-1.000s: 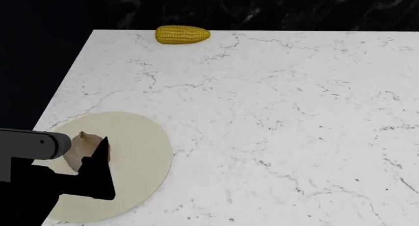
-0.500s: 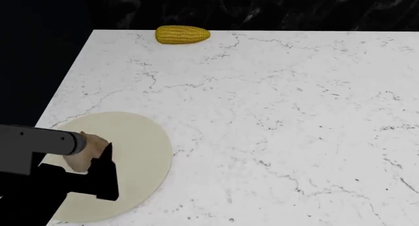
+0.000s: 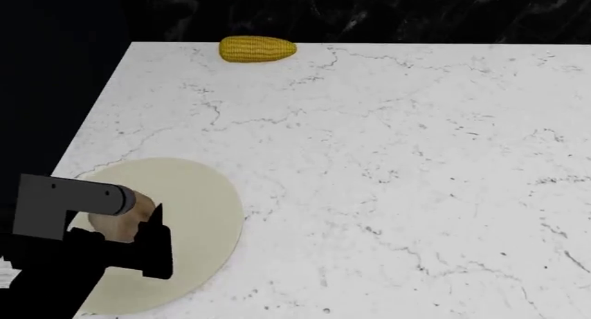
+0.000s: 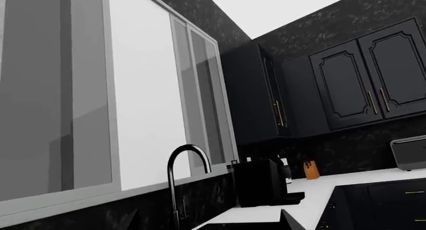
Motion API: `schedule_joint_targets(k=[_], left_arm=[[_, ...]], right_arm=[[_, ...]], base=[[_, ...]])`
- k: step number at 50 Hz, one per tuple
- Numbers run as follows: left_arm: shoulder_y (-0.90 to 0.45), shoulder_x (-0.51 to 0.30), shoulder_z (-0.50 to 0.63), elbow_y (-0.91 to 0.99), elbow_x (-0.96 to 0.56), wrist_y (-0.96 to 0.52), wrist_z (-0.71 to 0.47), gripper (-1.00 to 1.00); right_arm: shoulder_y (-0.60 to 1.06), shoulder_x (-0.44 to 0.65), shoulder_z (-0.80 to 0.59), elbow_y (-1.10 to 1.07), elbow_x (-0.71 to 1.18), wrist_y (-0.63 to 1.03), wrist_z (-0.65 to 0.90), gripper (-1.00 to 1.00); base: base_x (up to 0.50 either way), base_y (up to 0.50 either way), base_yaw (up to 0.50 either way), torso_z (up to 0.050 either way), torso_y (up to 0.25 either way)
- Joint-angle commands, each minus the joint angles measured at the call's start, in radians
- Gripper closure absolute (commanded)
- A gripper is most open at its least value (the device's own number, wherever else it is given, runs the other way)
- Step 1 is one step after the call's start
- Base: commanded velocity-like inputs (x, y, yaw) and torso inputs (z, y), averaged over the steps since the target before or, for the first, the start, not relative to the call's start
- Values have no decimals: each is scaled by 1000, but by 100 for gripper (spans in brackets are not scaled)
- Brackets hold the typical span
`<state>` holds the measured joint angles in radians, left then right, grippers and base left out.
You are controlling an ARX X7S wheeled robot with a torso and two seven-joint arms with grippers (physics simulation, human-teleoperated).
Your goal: Pick the garlic from the counter and place it in the microwave.
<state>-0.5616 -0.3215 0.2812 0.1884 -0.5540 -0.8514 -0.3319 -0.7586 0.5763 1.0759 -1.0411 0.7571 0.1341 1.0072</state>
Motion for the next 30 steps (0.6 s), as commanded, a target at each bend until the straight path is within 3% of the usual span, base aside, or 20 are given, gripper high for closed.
schedule_joint_targets(k=[1,30], left_arm=[[-4,4,26,-67,30,46,16,-100],[-10,16,69,-185,75,133,43,-100]], right_arm=[[-5,6,-2,-1,-1,-1,7,-100],[-1,13,-5,0,-5,6,11,-100]], base=[[0,0,0,0,0],[0,0,0,0,0]])
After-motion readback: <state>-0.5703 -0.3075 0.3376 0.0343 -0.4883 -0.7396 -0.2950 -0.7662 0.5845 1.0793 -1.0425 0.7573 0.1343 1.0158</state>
